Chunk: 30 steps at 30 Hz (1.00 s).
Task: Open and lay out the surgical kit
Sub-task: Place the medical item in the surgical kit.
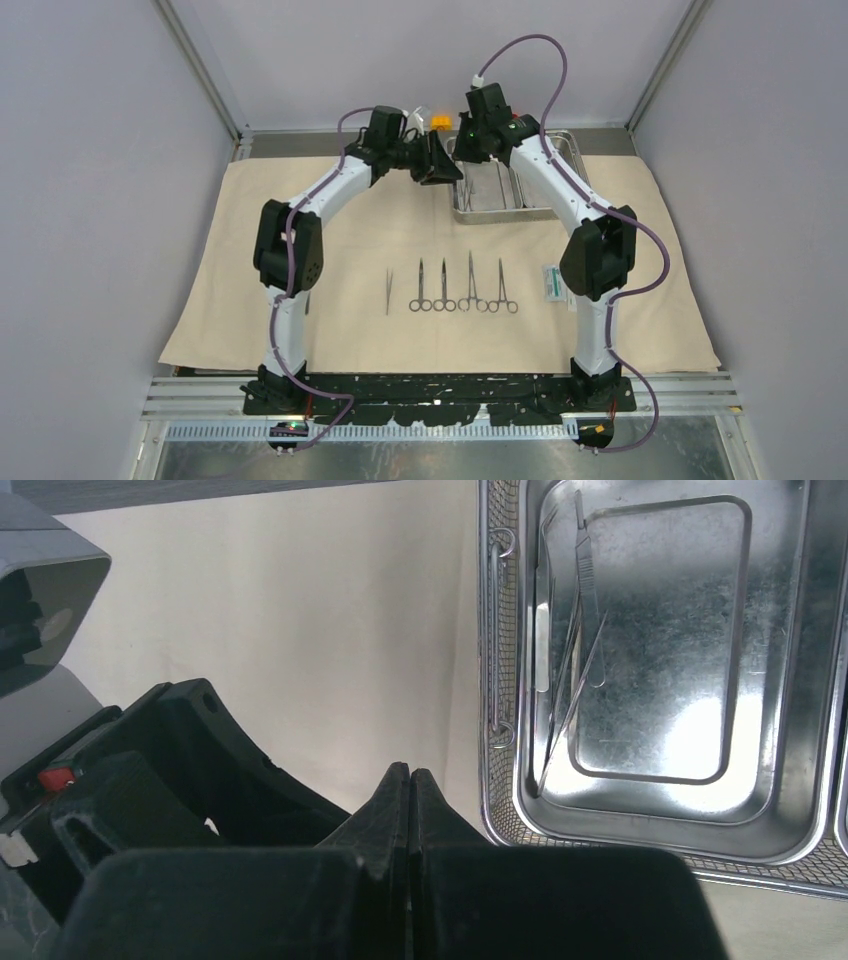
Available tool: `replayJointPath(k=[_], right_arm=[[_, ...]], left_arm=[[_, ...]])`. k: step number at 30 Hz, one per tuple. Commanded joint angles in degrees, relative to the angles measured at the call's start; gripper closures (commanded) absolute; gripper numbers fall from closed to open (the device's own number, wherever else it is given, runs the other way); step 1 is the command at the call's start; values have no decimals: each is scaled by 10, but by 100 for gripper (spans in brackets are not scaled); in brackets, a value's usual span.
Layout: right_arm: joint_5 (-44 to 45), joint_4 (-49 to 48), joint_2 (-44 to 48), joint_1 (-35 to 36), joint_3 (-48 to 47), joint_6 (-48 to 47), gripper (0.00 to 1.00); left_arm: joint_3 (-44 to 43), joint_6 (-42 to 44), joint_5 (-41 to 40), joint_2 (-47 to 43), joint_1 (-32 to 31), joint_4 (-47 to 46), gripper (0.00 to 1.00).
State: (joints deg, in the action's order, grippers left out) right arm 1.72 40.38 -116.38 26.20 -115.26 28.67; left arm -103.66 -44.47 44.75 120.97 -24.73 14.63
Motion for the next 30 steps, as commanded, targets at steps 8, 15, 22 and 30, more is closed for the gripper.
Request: replayJointPath(k=[8,15,22,30], right_arm=[[-2,-24,36,3,2,4,100],[-2,-26,32,3,4,2,100],[4,-29,34,3,12,-4,100],[4,-30,36,3,16,-6,100]], left_arm=[[-8,-23,26,20,-2,-41,76],[-7,-22,28,14,0,-41,73],[0,-21,30,4,5,-43,73],[11,-21,30,-2,5,-48,76]])
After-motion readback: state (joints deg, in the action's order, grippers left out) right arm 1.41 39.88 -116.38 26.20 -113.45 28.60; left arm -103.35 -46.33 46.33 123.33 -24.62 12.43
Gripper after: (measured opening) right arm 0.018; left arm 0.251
